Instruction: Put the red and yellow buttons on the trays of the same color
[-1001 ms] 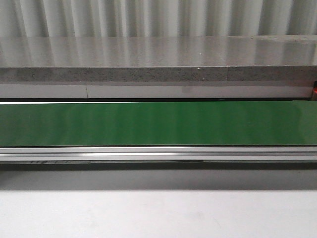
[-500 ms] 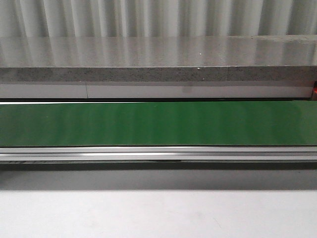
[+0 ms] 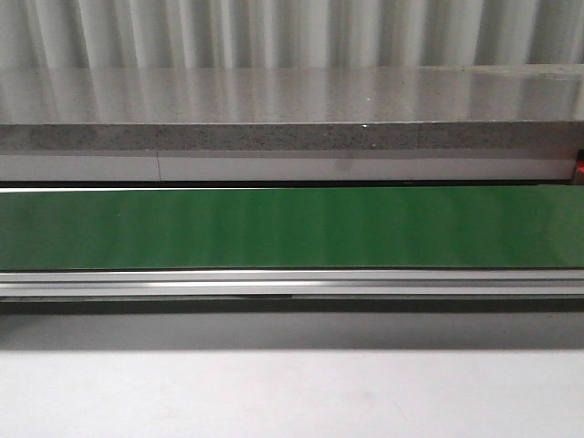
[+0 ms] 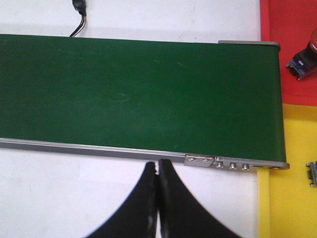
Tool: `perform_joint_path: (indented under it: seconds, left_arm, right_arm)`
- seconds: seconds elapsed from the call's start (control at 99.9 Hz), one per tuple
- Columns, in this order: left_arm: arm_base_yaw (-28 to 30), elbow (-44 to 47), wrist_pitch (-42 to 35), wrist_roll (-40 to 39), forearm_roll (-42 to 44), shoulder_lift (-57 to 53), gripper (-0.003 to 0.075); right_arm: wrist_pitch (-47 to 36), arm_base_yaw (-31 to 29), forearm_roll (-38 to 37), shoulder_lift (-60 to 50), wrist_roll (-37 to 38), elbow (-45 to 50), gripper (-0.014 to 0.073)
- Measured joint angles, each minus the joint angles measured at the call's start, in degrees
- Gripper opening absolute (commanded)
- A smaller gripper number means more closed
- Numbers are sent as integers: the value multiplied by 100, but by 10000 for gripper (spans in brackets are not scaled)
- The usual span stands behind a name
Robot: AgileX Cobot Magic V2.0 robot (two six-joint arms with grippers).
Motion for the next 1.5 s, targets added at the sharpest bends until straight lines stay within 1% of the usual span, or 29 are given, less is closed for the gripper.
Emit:
perform_joint_path:
  seconds: [0.16, 0.29, 0.41, 0.66, 0.871, 1.061, 1.321, 1.501]
  left_arm:
    - [943, -245, -29, -635, 0, 680, 566]
    - [1762, -475, -29, -835, -102, 1495, 566]
    - [2137, -753, -84, -870, -350, 2285, 566]
    - [2216, -1511, -185, -903, -427, 3942, 566]
    - [2216, -2045, -247, -903, -434, 4981, 566]
    - [2216, -2204, -393, -903, -434, 5484, 565]
    - [2223, -2221, -700, -903, -434, 5877, 565]
    - [2223, -2324, -771, -903, -451, 6146, 566]
  right_arm:
    - [0, 0, 0, 0, 0, 0, -67]
    - [0, 0, 0, 0, 0, 0, -67]
    - [0, 0, 0, 0, 0, 0, -67]
    - [0, 0, 0, 0, 0, 0, -67]
    - [0, 0, 0, 0, 0, 0, -67]
    - [0, 0, 0, 0, 0, 0, -67]
    - [0, 0, 0, 0, 0, 0, -67]
    - [0, 0, 0, 0, 0, 0, -67]
